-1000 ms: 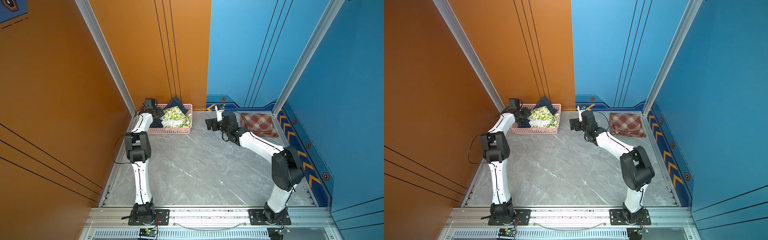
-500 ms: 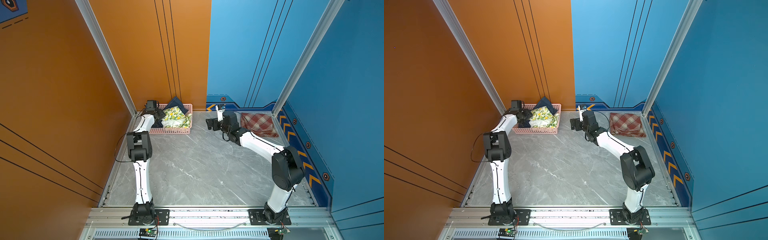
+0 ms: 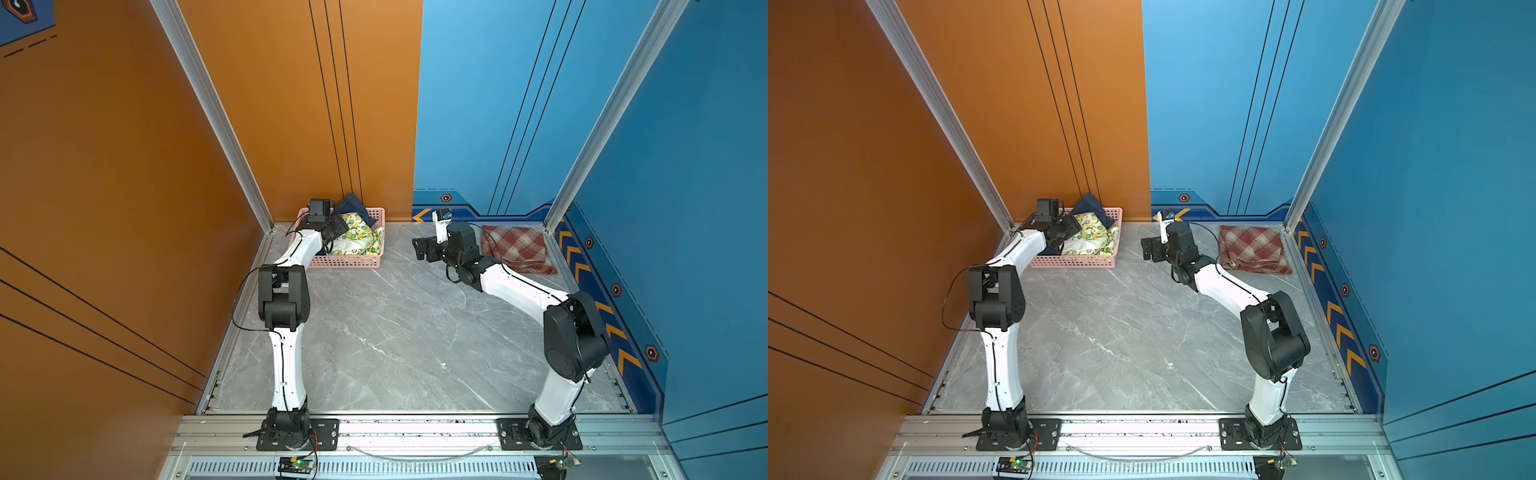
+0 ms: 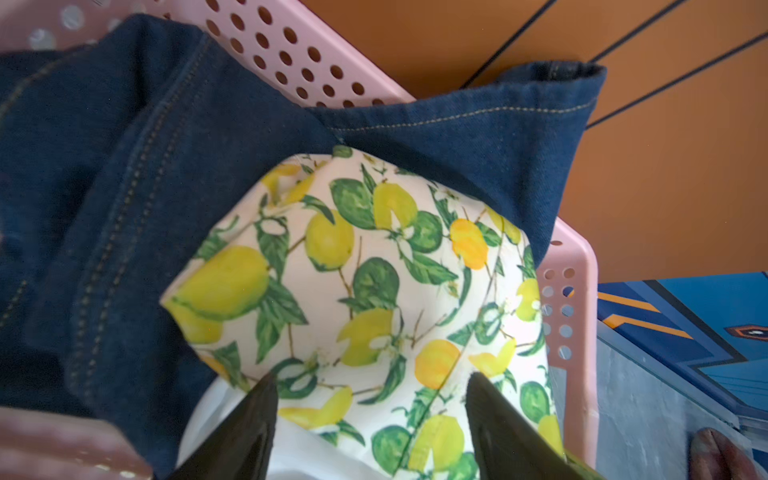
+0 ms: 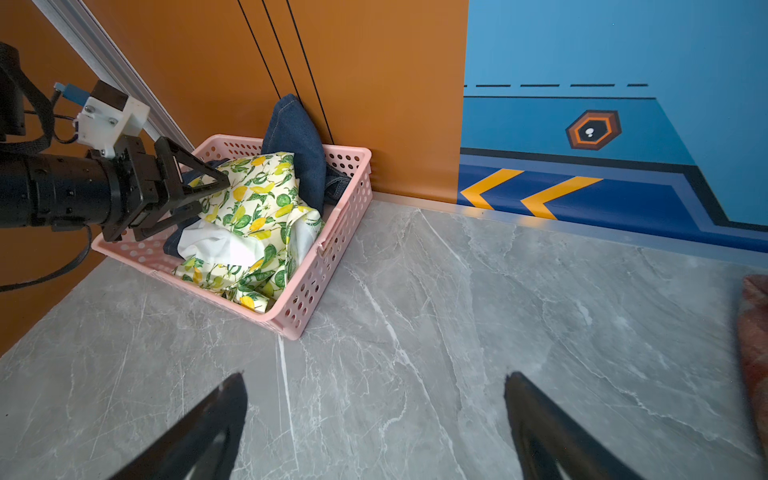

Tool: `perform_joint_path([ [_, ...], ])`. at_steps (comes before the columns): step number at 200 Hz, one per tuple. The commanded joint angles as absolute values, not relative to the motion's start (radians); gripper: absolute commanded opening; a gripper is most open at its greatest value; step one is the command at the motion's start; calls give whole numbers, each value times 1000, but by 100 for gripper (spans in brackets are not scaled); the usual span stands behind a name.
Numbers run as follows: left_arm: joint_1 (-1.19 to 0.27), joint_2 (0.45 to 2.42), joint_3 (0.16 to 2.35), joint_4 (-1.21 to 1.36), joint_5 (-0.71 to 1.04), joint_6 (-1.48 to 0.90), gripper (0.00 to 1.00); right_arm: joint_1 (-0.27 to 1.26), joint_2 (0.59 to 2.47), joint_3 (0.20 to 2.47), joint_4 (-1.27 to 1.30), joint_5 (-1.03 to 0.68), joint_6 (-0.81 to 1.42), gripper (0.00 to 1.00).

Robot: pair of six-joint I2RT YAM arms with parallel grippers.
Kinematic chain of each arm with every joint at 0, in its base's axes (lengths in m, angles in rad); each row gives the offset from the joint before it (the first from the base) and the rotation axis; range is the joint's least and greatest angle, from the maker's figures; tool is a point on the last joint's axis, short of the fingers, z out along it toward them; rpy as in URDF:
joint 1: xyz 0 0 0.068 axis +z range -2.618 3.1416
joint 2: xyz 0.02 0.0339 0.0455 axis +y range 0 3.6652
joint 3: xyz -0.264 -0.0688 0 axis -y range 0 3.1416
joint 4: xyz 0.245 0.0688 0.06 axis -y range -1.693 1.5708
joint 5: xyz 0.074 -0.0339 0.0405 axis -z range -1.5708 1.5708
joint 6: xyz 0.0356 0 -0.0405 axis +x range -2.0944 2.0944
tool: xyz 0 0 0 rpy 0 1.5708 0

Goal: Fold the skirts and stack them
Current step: 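Grasp the lemon-print skirt in the pink basket with the left gripper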

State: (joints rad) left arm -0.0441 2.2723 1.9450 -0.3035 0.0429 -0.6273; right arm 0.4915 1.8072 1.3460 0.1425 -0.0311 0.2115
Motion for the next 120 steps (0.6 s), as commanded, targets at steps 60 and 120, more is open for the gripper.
perform_joint_path([
  [60, -74, 2388, 2077, -347, 32, -551, 73, 481, 1815, 1344, 158, -66, 235, 96],
  [120, -96, 2442, 2163, -386, 33, -518, 17, 469, 1820, 1340, 161, -65, 240, 96],
])
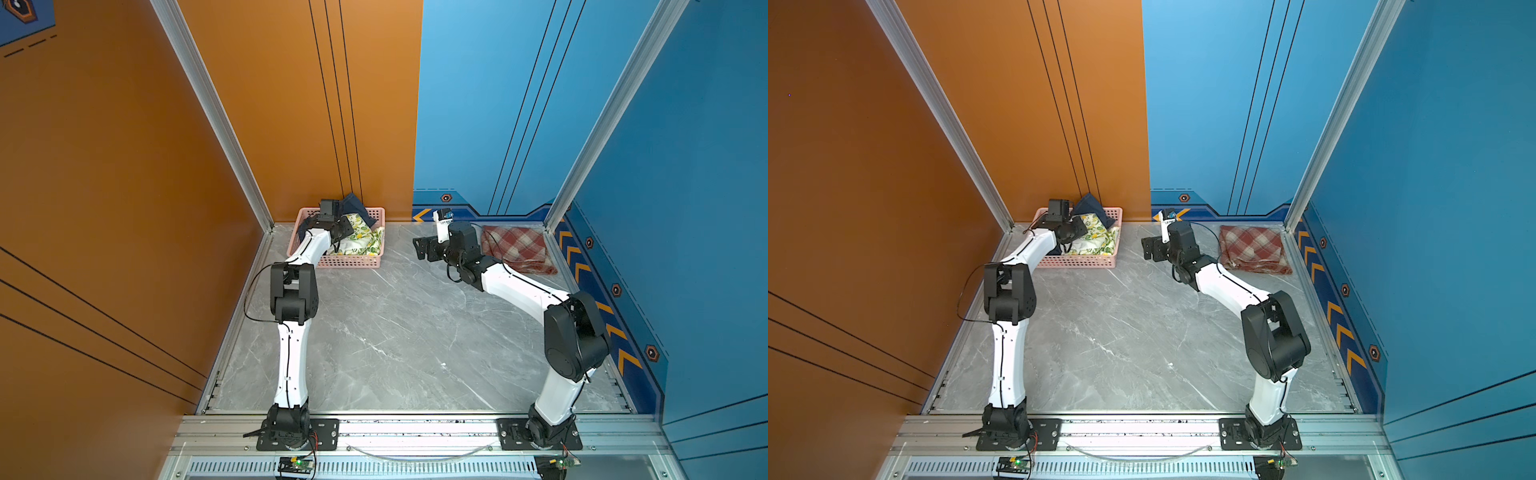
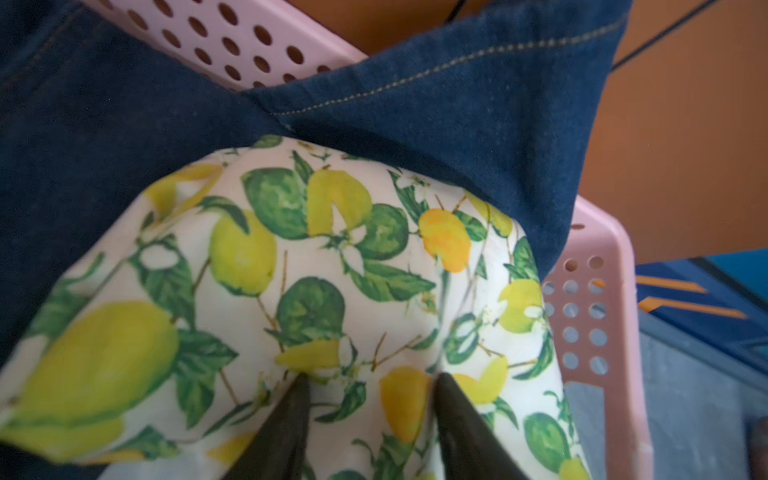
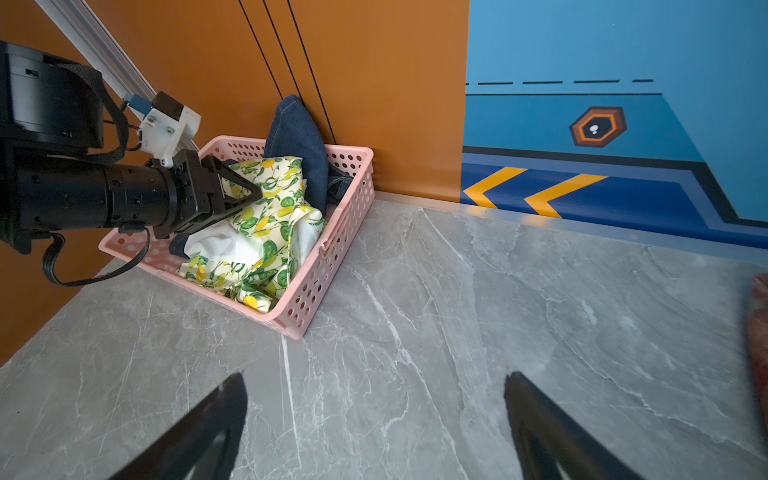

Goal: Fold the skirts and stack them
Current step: 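Grasp the lemon-print skirt in the pink basket with the left gripper, then lift the lemon-print skirt out and lay it on the table center with the left gripper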

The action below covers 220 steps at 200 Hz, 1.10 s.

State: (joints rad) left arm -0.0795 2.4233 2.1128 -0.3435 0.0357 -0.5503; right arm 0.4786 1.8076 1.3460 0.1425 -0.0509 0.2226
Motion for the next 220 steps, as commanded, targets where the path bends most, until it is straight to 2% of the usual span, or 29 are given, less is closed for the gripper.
perform_joint_path([
  [1, -96, 2440, 2164, -386, 33, -517, 16, 469, 1820, 1339, 161, -65, 239, 96],
  [17, -103, 2418, 2182, -387, 27, -493, 0, 464, 1821, 1338, 162, -66, 243, 96],
  [117, -164, 2074, 2153, -406, 20, -409, 0, 432, 1734, 1302, 118, -12, 252, 96],
  [185, -225, 1755, 2177, -428, 86, -432, 0, 454, 1454, 1176, 33, 109, 366, 96],
  [220, -342, 1584, 2108, -428, 103, -424, 0, 490, 1288, 1089, -43, 201, 376, 96],
])
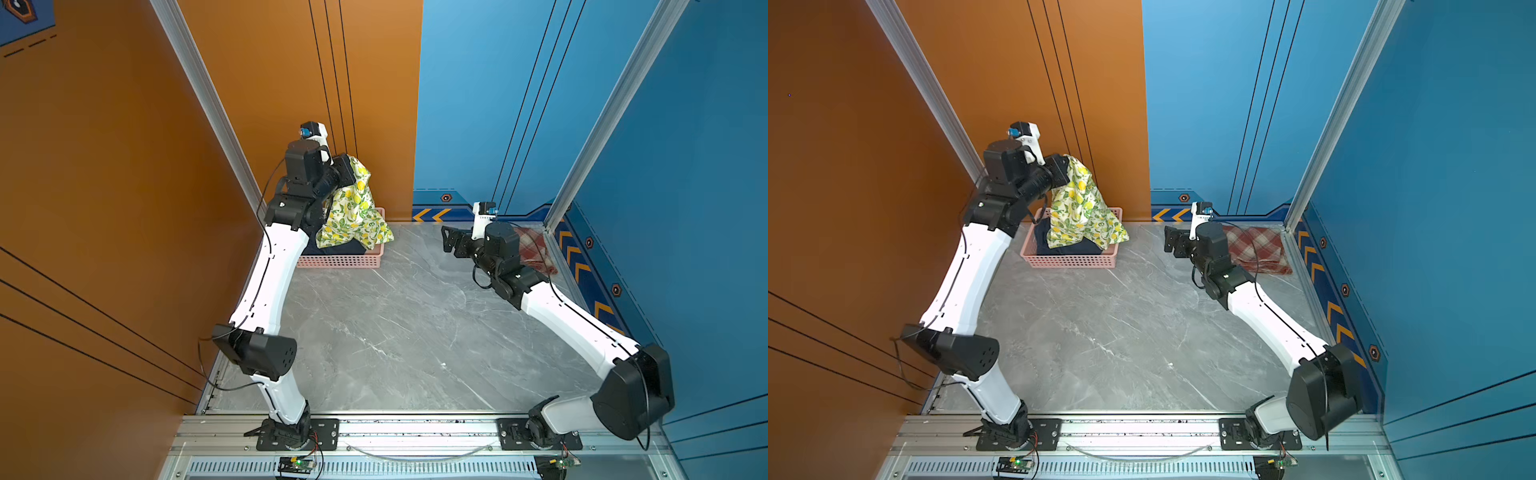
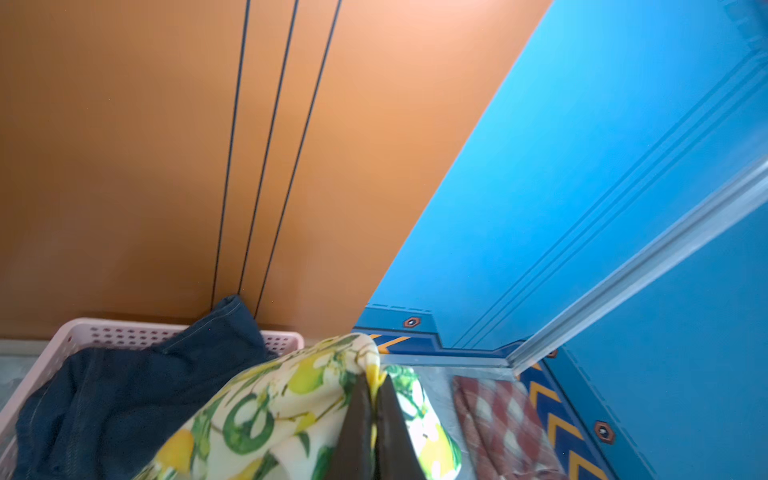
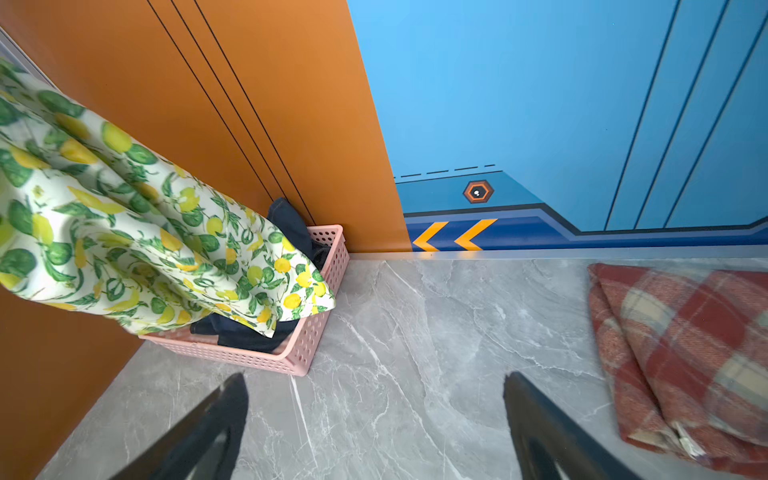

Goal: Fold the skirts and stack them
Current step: 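Lift the lemon-print skirt out and lay it on the table center with the left gripper, then grasp the lemon-print skirt's edge with the right gripper while the left draws back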

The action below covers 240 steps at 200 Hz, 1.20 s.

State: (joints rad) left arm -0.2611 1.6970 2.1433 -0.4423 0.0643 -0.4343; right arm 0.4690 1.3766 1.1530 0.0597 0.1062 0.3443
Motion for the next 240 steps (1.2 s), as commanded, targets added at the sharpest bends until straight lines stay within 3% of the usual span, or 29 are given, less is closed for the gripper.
perform_joint_path([
  [1, -346, 1579, 2107, -428, 103, -425, 0, 490, 1283, 1088, -46, 204, 376, 96],
  [59, -637, 1413, 1898, -398, -1, -387, 0, 474, 1040, 1012, -197, 313, 367, 96],
  [118, -481, 1483, 1545, -376, 57, -498, 0, 461, 988, 957, -286, 295, 405, 95],
  [138, -434, 1575, 1459, -404, 133, -521, 49, 487, 1000, 929, -313, 278, 424, 95],
  [154, -430, 1611, 1427, -447, 154, -502, 69, 535, 1005, 902, -339, 290, 440, 95],
  [171, -427, 1601, 1383, -466, 146, -479, 74, 598, 1010, 867, -354, 300, 466, 94],
  [209, -419, 1560, 1328, -549, 102, -404, 75, 734, 1079, 800, -348, 301, 523, 94],
  [240, -416, 1520, 1254, -559, 95, -383, 75, 723, 1181, 834, -354, 290, 496, 96],
])
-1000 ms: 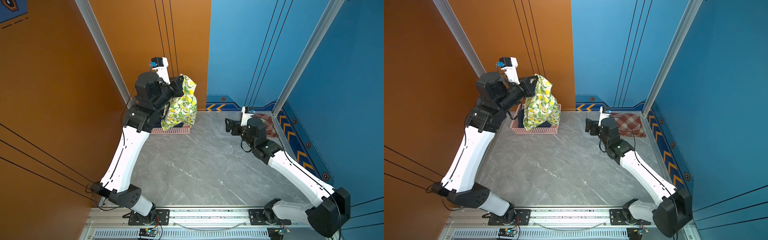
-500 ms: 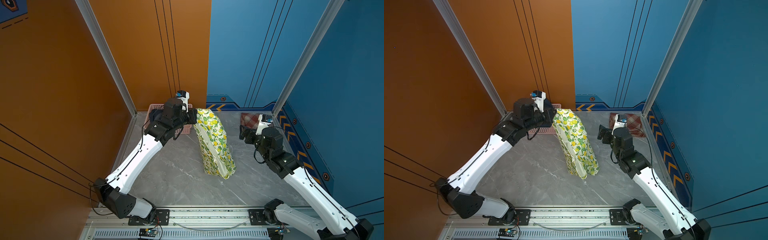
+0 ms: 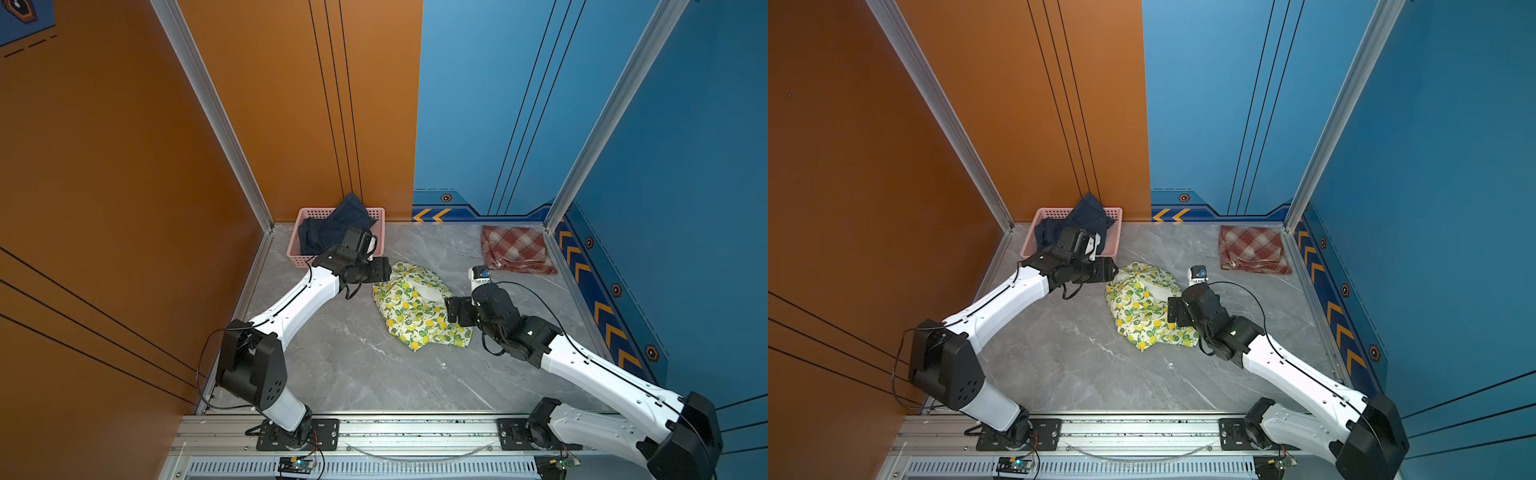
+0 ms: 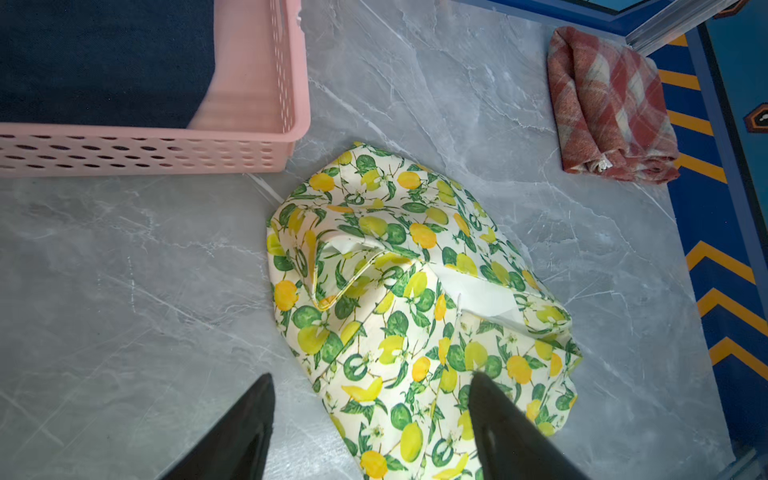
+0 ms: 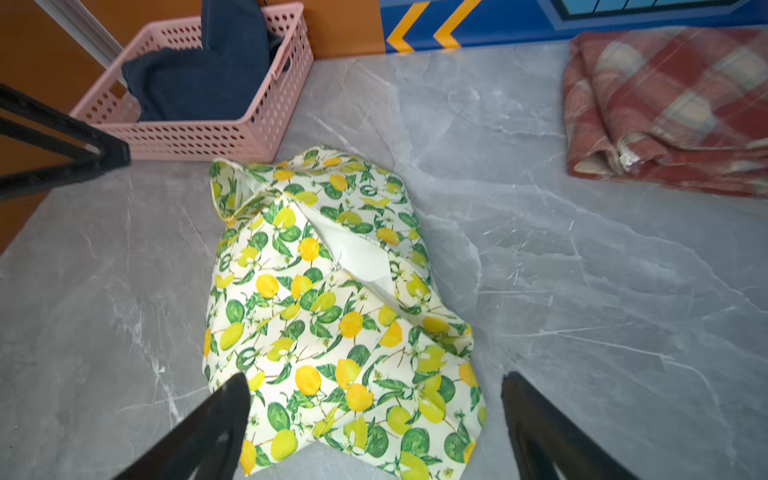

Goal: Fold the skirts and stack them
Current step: 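Grasp the lemon-print skirt's edge with the right gripper while the left draws back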

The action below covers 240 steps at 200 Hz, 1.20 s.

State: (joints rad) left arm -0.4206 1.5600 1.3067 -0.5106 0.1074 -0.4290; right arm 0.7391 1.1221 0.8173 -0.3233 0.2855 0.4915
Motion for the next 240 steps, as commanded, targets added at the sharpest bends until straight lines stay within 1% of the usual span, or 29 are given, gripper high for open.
perform_joint_path([
  [1, -417, 1520, 1252, -559, 96, -383, 75, 721, 1186, 837, -355, 288, 494, 96],
  [11, -418, 1514, 1232, -559, 106, -382, 75, 709, 1224, 862, -355, 258, 473, 95],
  [17, -420, 1513, 1221, -561, 111, -382, 75, 671, 1249, 877, -351, 244, 450, 95],
  [67, -406, 1480, 1168, -563, 125, -383, 75, 602, 1527, 1036, -339, 138, 236, 93],
  [104, -364, 1472, 1157, -563, 181, -401, 75, 586, 1742, 1208, -382, 124, 115, 89],
  [110, -361, 1469, 1156, -563, 181, -401, 75, 578, 1772, 1234, -388, 135, 108, 87],
  [117, -358, 1466, 1153, -563, 183, -401, 75, 569, 1808, 1273, -399, 137, 98, 83],
  [121, -356, 1465, 1152, -563, 183, -402, 75, 565, 1828, 1292, -404, 131, 87, 79],
  [136, -353, 1462, 1151, -563, 188, -401, 75, 555, 1895, 1366, -419, 117, 55, 55],
  [154, -350, 1451, 1145, -563, 191, -404, 75, 550, 1940, 1422, -451, 89, 24, 37],
  [158, -348, 1447, 1143, -563, 191, -405, 75, 550, 1938, 1423, -451, 94, 20, 31],
  [171, -344, 1435, 1135, -563, 187, -404, 75, 548, 1916, 1422, -451, 96, 18, 5],
  [174, -344, 1433, 1133, -564, 186, -405, 75, 548, 1905, 1418, -451, 100, 20, 0],
  [210, -336, 1412, 1116, -562, 187, -415, 75, 579, 1703, 1390, -467, 157, 33, 0],
  [240, -337, 1388, 1097, -548, 200, -422, 75, 621, 1517, 1450, -531, 177, 55, 0],
])
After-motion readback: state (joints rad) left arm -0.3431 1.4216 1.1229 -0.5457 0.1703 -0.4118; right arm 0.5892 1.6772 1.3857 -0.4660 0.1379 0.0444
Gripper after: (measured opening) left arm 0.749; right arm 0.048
